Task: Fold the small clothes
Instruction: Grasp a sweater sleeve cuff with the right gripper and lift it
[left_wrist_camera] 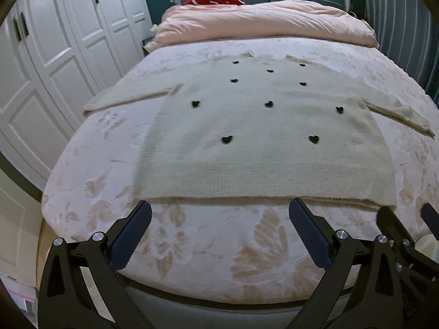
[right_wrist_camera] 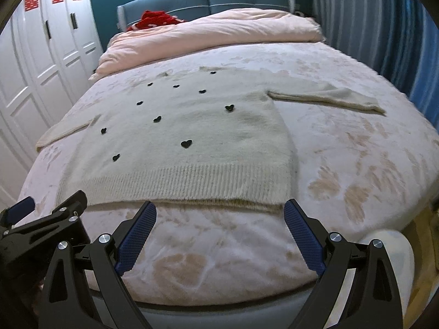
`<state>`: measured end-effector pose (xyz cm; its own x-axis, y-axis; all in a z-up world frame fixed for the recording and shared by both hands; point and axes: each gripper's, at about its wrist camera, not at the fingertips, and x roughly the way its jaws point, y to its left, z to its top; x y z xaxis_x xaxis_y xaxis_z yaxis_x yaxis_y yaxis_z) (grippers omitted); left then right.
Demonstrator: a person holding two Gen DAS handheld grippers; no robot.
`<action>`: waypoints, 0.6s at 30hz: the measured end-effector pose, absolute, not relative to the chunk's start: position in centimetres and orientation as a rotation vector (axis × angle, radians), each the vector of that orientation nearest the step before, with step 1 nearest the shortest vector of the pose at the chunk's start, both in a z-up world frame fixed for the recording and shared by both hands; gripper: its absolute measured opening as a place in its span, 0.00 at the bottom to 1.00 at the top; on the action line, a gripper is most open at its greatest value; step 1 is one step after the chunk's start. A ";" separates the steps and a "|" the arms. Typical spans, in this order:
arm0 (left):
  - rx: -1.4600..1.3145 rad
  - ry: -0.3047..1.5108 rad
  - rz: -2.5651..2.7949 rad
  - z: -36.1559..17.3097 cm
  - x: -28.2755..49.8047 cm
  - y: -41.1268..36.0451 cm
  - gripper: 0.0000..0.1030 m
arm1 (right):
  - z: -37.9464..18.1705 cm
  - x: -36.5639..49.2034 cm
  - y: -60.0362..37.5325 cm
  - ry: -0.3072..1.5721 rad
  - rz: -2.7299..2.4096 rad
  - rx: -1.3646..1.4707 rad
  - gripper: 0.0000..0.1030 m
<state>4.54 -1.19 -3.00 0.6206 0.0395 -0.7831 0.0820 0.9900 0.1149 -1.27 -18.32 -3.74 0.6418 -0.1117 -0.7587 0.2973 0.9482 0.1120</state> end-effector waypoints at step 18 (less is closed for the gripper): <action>-0.097 1.043 -0.051 -7.7 14.2 -0.3 0.95 | -12.3 10.4 -64.1 0.684 -0.619 0.946 0.77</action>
